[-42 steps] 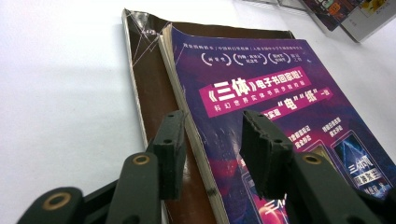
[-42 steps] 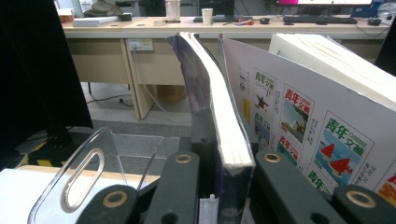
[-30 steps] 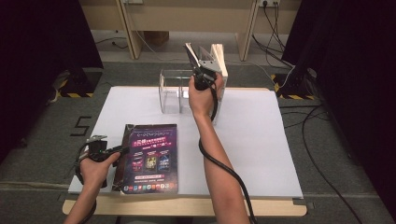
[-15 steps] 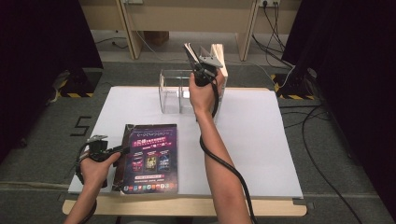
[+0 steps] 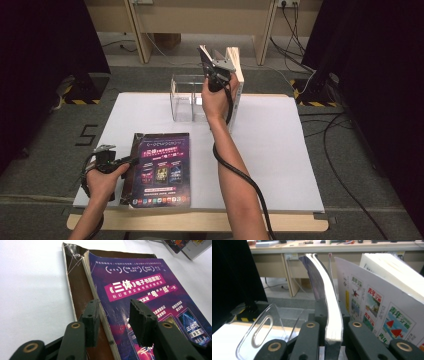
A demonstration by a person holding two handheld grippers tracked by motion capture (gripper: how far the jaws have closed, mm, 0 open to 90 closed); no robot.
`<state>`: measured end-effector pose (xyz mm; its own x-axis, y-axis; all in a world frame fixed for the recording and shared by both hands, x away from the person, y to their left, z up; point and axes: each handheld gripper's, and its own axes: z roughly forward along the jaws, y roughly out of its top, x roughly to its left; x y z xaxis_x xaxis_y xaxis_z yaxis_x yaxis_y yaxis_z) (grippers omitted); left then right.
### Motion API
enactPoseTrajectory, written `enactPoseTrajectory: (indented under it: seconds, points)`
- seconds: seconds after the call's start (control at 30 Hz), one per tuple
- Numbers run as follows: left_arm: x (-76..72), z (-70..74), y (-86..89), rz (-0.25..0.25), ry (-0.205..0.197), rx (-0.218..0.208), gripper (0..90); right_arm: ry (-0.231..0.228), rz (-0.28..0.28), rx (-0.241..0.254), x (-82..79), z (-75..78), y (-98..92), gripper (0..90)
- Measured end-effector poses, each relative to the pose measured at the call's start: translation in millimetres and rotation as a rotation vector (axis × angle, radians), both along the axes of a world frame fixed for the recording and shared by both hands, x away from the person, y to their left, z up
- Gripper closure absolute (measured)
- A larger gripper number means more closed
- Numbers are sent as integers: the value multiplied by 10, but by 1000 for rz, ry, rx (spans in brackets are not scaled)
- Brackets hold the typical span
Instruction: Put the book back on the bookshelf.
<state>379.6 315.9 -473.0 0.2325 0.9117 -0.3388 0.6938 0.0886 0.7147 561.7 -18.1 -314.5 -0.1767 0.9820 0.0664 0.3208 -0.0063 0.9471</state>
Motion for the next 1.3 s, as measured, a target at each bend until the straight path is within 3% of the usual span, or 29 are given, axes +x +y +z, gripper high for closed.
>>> enactPoseTrajectory:
  seconds: [0.13, 0.33, 0.63, 1.3]
  points:
    - [6, -4, 13, 3, 0, -1, 592, -10, -2, 11, 23, -4, -8, 844]
    - [-9, -5, -2, 1, -2, 0, 592, -25, -24, -16, -4, -34, 2, 831]
    - [-6, -10, -37, -6, 0, 6, 591, -37, -10, -27, -88, -53, -56, 737]
    - [-16, 13, -68, -8, -10, 5, 584, -26, 32, 19, -382, -136, -193, 673]
